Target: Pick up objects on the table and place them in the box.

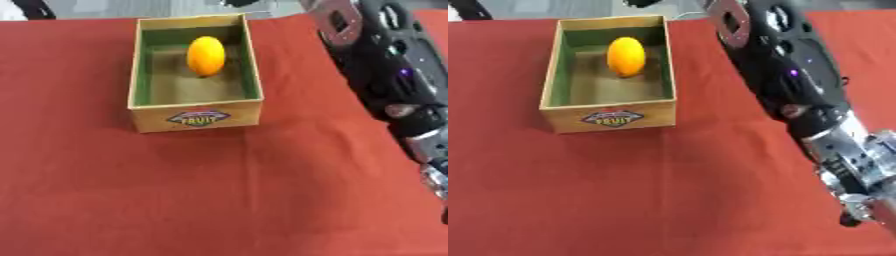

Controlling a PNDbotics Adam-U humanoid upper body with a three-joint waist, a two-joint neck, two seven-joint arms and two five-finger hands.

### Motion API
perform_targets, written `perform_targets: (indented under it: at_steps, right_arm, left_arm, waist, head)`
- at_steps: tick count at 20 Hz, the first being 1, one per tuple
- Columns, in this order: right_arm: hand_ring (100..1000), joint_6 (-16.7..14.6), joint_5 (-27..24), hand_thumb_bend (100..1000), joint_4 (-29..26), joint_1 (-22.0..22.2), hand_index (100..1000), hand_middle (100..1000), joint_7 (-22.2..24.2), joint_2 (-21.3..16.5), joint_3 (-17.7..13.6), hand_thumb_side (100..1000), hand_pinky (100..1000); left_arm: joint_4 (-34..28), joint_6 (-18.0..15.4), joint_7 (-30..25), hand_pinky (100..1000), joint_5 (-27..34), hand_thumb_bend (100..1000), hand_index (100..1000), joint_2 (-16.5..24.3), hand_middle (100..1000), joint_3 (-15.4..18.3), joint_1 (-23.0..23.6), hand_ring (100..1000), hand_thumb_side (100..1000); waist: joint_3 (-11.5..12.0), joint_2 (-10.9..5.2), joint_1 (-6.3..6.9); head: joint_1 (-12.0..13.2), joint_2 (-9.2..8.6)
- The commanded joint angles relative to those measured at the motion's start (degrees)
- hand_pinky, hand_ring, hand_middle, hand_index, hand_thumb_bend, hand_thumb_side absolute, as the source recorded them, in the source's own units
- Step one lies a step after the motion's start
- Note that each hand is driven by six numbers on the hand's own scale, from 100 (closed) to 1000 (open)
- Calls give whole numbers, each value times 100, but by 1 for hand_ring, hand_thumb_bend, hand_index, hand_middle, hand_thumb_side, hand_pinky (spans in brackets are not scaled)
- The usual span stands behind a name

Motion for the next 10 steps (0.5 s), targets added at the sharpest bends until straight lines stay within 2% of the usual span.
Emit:
perform_targets:
  at_steps: [1,6,10]
  right_arm:
    - [861,127,-131,108,-333,-60,991,810,115,-198,-16,508,774]
    - [851,236,-264,100,-624,36,981,797,39,-323,-87,512,768]
    - [843,406,-573,100,-1362,292,980,788,-219,-700,-262,503,760]
  left_arm:
    - [-108,8,5,611,-28,148,911,122,735,37,-47,685,992]
    - [-108,5,5,611,-39,147,911,128,735,41,-40,685,992]
    - [-108,-21,39,612,-70,148,911,164,736,74,-12,686,990]
  waist:
    - [7,-142,25]
    - [6,-145,52]
    - [-31,-140,51]
  head:
    - [34,53]
    - [18,54]
    - [40,79]
